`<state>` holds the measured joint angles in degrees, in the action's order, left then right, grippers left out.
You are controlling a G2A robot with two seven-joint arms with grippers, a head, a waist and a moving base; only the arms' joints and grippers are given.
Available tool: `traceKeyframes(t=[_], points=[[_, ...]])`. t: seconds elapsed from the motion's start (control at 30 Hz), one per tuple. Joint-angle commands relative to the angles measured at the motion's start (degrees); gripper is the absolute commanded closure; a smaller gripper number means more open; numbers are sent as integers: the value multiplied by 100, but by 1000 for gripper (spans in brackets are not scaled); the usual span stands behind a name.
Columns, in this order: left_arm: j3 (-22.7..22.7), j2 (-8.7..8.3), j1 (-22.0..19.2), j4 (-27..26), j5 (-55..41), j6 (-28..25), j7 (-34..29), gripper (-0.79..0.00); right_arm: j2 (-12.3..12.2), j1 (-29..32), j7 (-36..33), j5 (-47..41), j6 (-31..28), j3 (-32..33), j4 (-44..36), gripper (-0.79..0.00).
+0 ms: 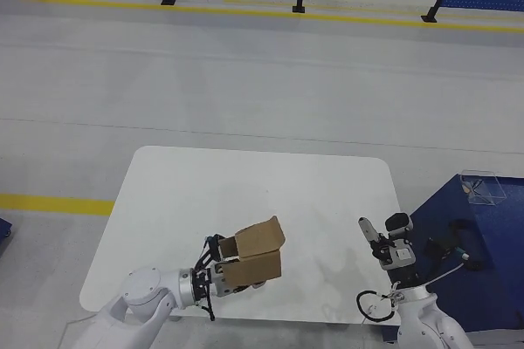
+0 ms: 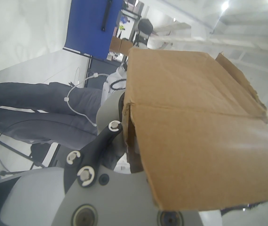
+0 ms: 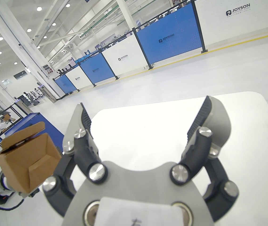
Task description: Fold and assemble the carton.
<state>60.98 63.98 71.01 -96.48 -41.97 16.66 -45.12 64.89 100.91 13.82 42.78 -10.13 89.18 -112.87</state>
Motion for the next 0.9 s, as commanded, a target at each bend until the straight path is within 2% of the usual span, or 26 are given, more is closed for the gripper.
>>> traceKeyframes(t=[0.0, 0.07, 0.17, 0.23, 0.33, 0.4, 0.57, 0.7, 0.87], points=[[-69, 62, 40, -484, -689, 1016, 1132, 0, 0, 0, 0, 0, 0, 0, 0, -785], [-160, 170, 95, -855, -1455, 1519, 2450, 0, 0, 0, 0, 0, 0, 0, 0, -785], [-382, 399, 186, -1122, -3256, 1786, 4785, 0, 0, 0, 0, 0, 0, 0, 0, -785], [-594, 561, 127, -1152, -4326, 1387, 6407, 0, 0, 0, 0, 0, 0, 0, 0, -785], [-1034, 783, -170, -1166, -5096, 553, 8215, 0, 0, 0, 0, 0, 0, 0, 0, -785], [-1308, 926, -463, -1119, -5454, 111, 8931, 0, 0, 0, 0, 0, 0, 0, 0, -785], [-1864, 1240, -1143, -616, -5261, -1045, 10568, 0, 0, 0, 0, 0, 0, 0, 0, -785], [-2210, 1528, -1655, 208, -5424, -1755, 11617, 0, 0, 0, 0, 0, 0, 0, 0, -785], [-2553, 1908, -2244, 1246, -5970, -2129, 12404, 0, 0, 0, 0, 0, 0, 0, 0, -785]])
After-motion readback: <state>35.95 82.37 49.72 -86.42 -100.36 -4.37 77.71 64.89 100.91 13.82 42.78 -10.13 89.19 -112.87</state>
